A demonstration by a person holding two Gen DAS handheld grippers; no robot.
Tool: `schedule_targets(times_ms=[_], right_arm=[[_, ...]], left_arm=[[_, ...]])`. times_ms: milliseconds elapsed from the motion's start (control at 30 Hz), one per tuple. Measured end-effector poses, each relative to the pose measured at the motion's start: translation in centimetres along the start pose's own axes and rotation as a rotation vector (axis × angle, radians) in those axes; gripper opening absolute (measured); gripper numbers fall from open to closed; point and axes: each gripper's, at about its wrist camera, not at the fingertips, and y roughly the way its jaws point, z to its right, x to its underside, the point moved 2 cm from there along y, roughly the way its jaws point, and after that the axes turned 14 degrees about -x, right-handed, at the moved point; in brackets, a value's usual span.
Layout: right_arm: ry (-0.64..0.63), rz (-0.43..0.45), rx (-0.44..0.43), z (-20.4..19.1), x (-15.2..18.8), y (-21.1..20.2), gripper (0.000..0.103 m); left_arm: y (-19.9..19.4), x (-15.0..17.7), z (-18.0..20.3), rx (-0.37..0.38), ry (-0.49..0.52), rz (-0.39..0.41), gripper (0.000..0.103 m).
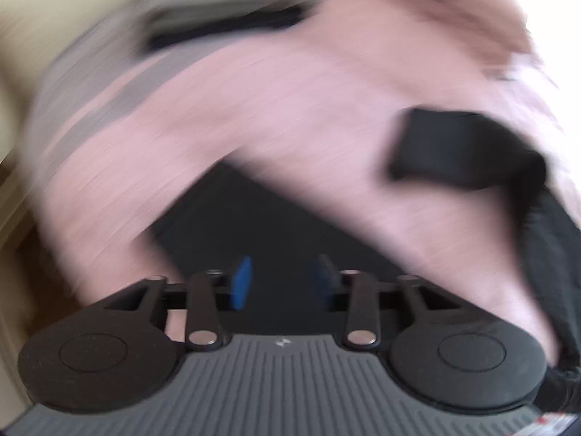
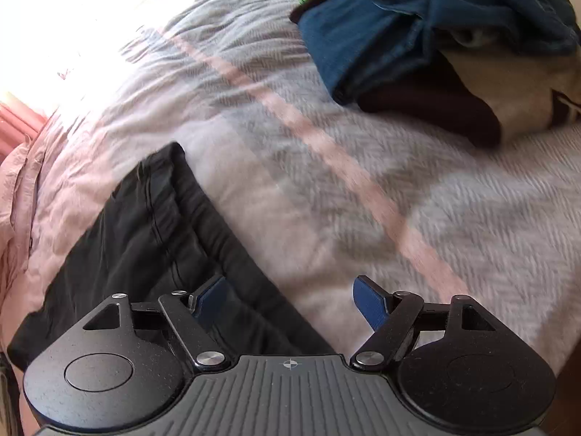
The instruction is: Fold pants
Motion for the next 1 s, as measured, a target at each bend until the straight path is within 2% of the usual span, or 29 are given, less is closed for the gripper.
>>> schedule_targets(times_ms=[67, 100, 133, 167, 233, 300, 367, 400, 467, 567, 667, 767, 800, 867, 933, 1000], right_arm=[[-0.003, -0.003, 0.010, -0.3, -0.9, 1.5, 0.074], [0.000, -0.006, 0.009, -0.3, -1.2, 2.1, 0.074], [0.006, -0.006, 0.002, -0.4, -1.5, 2.5, 0.074], [0.010, -0.001, -0.007, -0.5, -1.7, 2.9, 0.074], [0.012, 0.009, -0.019, -0.8, -1.9, 3.4, 0.074], [0.019, 0.008, -0.021, -0.9, -2.0, 3.9, 0.074], [0.032, 0.006, -0.020, -0.8, -2.1, 4.5, 0.074], [0.040, 0.009, -0.017, -0.7, -2.2, 4.8, 0.074], [0.063, 0.025, -0.020, -0.6, -2.7, 5.4, 0.074], [0.073, 0.050, -0.055, -0.6, -4.0, 6.5, 0.074], [0.003, 0.061, -0.081, -1.5, -6.0, 7.8, 0.074], [-0.077, 0.043, -0.144, -2.4, -7.7, 9.6, 0.074], [-0.098, 0.026, -0.173, -2.7, -8.3, 10.5, 0.074], [-0.128, -0.012, -0.243, -3.3, -9.3, 12.4, 0.074], [-0.154, -0.069, -0.292, -3.9, -9.9, 14.6, 0.075], [-0.194, -0.082, -0.306, -4.5, -10.4, 16.7, 0.075]], left_arm=[[0.6, -1.1, 4.8, 0.026, 0.146, 0.111, 0.046], [1.3, -1.6, 6.8, 0.023, 0.213, 0.121, 0.046], [2.0, -2.4, 8.9, 0.048, 0.260, 0.086, 0.046], [2.4, -3.0, 10.2, 0.104, 0.244, 0.039, 0.046], [2.9, -4.0, 11.3, 0.241, 0.104, -0.040, 0.046], [2.6, -4.7, 11.9, 0.365, -0.078, -0.108, 0.049], [2.2, -5.0, 11.9, 0.457, -0.237, -0.136, 0.062], [2.2, -5.1, 11.8, 0.469, -0.303, -0.143, 0.068], [2.6, -5.5, 11.7, 0.499, -0.458, -0.178, 0.069], [4.6, -5.3, 13.0, 0.552, -0.644, -0.291, 0.071], [6.3, -5.0, 14.7, 0.585, -0.765, -0.396, 0.071], [8.4, -5.4, 15.2, 0.559, -0.836, -0.421, 0.071], [9.2, -5.7, 15.2, 0.544, -0.853, -0.410, 0.070], [10.1, -6.6, 15.1, 0.506, -0.843, -0.375, 0.052], [10.2, -7.8, 14.8, 0.473, -0.794, -0.296, 0.024], [9.4, -9.2, 14.6, 0.423, -0.712, -0.200, 0.014]])
